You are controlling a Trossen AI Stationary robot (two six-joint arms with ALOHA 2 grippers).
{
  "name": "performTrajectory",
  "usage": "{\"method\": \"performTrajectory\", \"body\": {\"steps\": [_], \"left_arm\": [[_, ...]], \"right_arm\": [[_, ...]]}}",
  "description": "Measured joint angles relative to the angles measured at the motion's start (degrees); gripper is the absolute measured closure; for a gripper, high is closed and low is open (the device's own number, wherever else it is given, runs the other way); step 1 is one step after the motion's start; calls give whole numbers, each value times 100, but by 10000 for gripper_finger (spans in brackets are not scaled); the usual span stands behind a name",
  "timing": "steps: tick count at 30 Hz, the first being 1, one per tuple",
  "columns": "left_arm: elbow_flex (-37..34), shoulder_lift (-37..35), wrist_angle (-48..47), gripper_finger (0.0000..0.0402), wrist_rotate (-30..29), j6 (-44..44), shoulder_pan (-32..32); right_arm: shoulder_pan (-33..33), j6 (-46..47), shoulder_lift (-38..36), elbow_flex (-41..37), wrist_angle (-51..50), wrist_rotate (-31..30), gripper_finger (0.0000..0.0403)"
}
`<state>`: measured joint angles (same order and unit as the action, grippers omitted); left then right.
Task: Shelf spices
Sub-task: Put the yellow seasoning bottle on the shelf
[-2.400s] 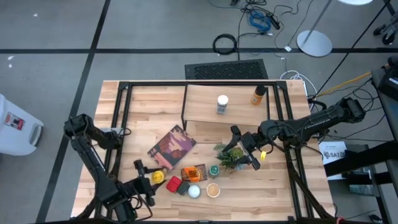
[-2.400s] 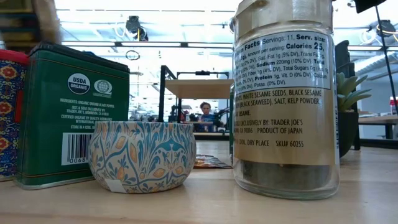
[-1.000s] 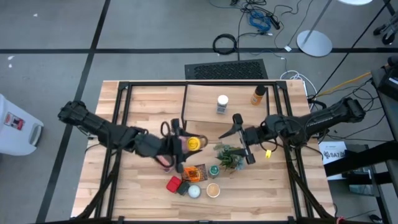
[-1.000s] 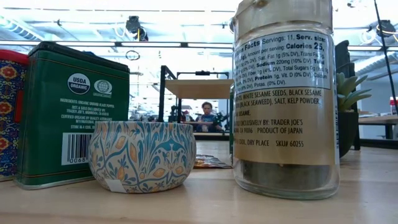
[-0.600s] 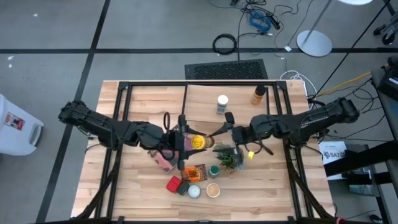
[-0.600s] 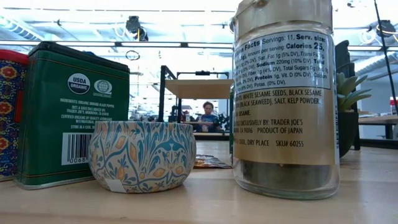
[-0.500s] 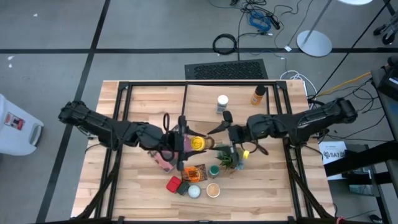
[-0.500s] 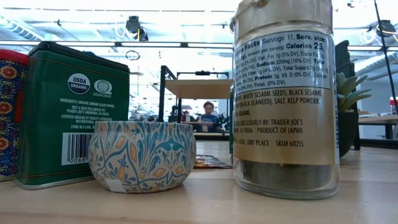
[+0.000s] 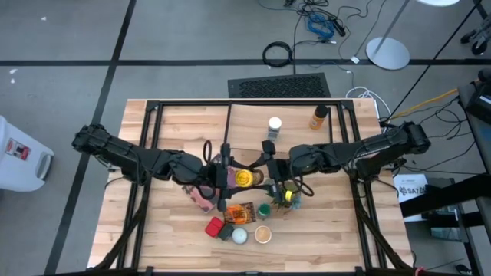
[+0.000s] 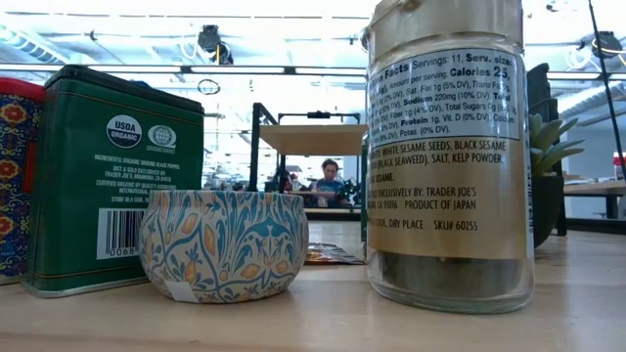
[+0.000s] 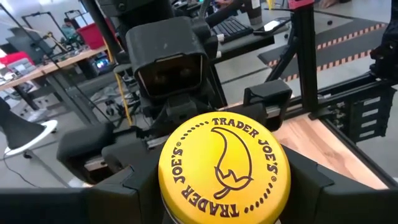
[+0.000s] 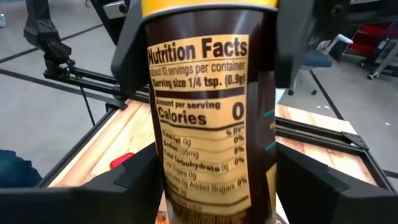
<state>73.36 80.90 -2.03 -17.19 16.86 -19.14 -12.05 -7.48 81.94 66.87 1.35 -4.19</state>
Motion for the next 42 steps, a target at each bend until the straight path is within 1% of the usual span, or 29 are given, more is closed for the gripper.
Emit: {"method": "performTrajectory", "body": {"steps": [6, 19, 21, 25, 27, 30, 36, 42], "left_arm": [[0, 0, -81, 177, 60, -21, 4], [0, -4, -129, 175, 61, -9, 4], [0, -7, -122, 155, 24, -50, 4], [0, -7, -37, 100, -123, -113, 4], [0, -7, -18, 85, -140, -107, 4], [0, -7, 11, 77, -141, -108, 4], [0, -2, 158, 73, -258, 6, 4], [0, -85, 190, 72, -439, 153, 11]], "right_arm": [[-4, -98, 25, 2, -9, -34, 188], [-13, -87, 18, 2, -2, -155, 190], [-13, -25, 18, 2, 16, -203, 190], [-7, 19, 10, 2, 67, -428, 190], [-7, 18, 7, 2, 69, -507, 190], [-7, 61, 7, 2, 81, -534, 190], [-11, 48, -86, 2, 64, -768, 190], [-11, -24, -470, 2, -161, -976, 190]]}}
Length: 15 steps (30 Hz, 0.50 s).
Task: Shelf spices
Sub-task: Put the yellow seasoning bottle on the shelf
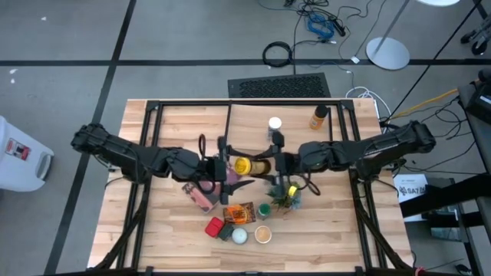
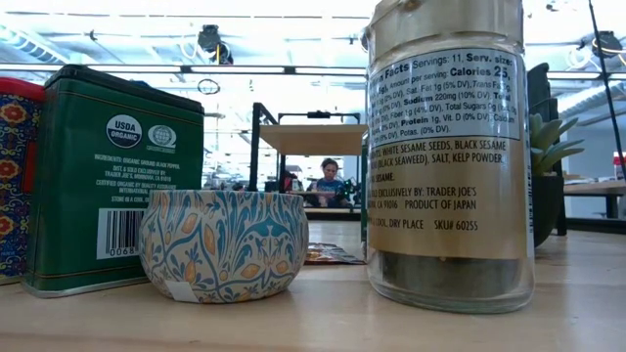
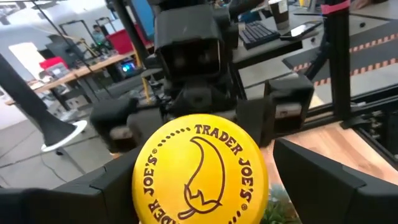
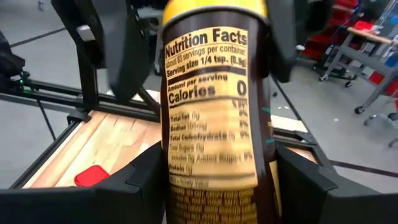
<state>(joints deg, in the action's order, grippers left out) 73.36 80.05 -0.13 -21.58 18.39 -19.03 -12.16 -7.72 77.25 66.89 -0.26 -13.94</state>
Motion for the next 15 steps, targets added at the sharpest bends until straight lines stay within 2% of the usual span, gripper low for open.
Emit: {"method": "performTrajectory", "body": {"steps": [9, 15], "left_arm": [[0, -211, -35, 72, -196, 41, -2], [-4, -254, -328, 72, -333, 122, -66]], "right_arm": [[-213, -109, -695, 0, -523, -876, 192], [-303, -49, -1082, 0, -665, -2554, 194]]}}
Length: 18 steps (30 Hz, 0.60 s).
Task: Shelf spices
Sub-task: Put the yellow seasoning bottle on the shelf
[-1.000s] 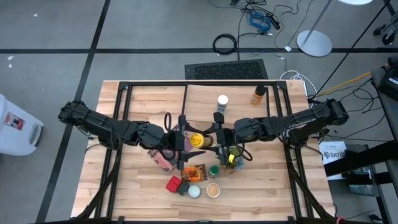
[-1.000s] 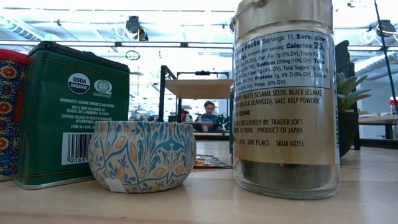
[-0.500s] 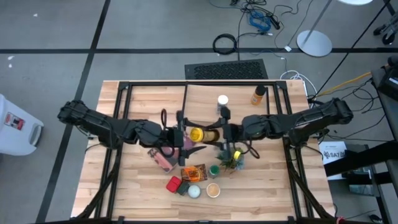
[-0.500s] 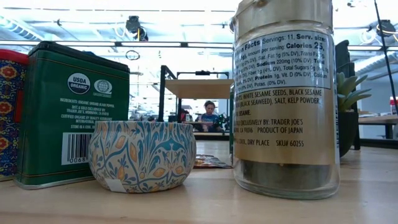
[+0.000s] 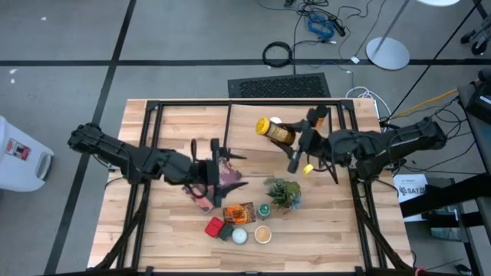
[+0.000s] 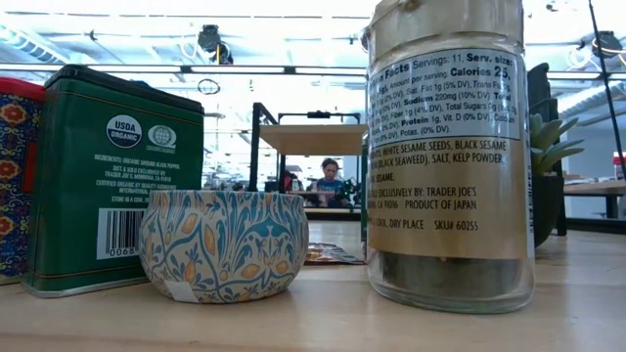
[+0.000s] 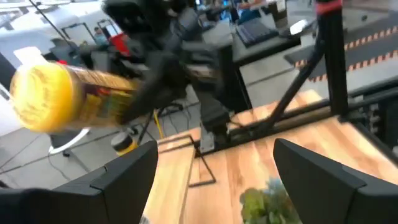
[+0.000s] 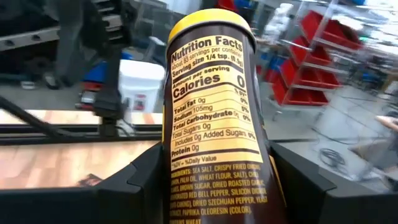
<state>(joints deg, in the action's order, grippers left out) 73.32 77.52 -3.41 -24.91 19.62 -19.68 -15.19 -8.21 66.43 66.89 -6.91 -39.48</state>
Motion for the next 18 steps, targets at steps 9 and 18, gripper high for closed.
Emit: {"method": "performTrajectory", "body": {"steps": [9, 18], "left_arm": [[-3, -2, -458, 72, -416, -102, -1], [-299, -2, -669, 72, -682, -118, 72]], "right_arm": [[-262, 186, -193, 0, -227, -1310, 196], [-444, 1146, 0, 0, -1090, -2381, 198]]}}
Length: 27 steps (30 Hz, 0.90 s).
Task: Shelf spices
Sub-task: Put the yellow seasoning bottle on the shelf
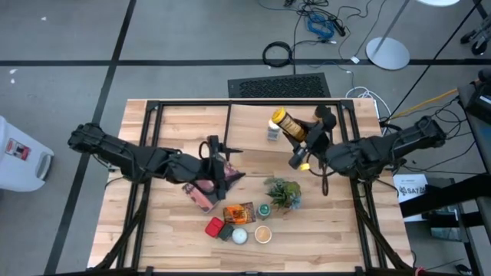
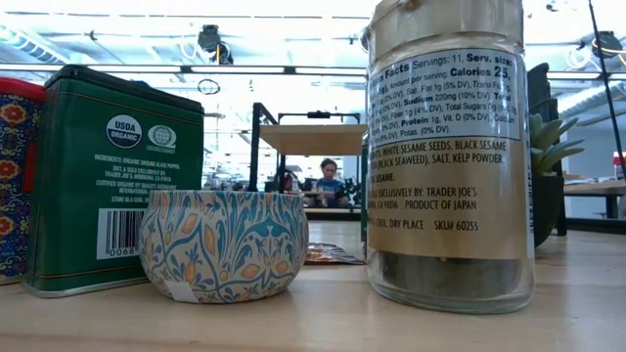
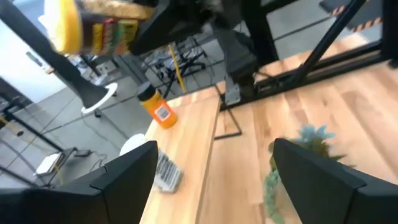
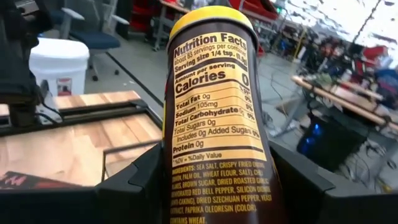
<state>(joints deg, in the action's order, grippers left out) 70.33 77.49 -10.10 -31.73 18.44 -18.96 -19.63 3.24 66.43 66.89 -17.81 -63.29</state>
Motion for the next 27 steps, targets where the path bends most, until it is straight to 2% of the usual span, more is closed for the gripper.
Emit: {"method": "performTrajectory", "body": {"steps": [4, 9, 15, 20, 27], "left_arm": [[-84, 2, -3, 72, 4, 2, 31], [-189, 2, 80, 72, 178, -7, 260], [-380, 2, 576, 72, 885, -300, 753], [-584, 2, 1030, 73, 1382, -708, 1181], [-1035, 5, 1757, 73, 1904, -1217, 1566]], "right_arm": [[4, 620, 28, 0, -473, -151, 202], [-180, 588, 31, -2, -328, -133, 204], [-467, 782, 31, -2, -550, -325, 207], [-623, 1551, 31, -2, -1194, -724, 207], [-634, 2497, 31, -2, -1970, -735, 207]]}}
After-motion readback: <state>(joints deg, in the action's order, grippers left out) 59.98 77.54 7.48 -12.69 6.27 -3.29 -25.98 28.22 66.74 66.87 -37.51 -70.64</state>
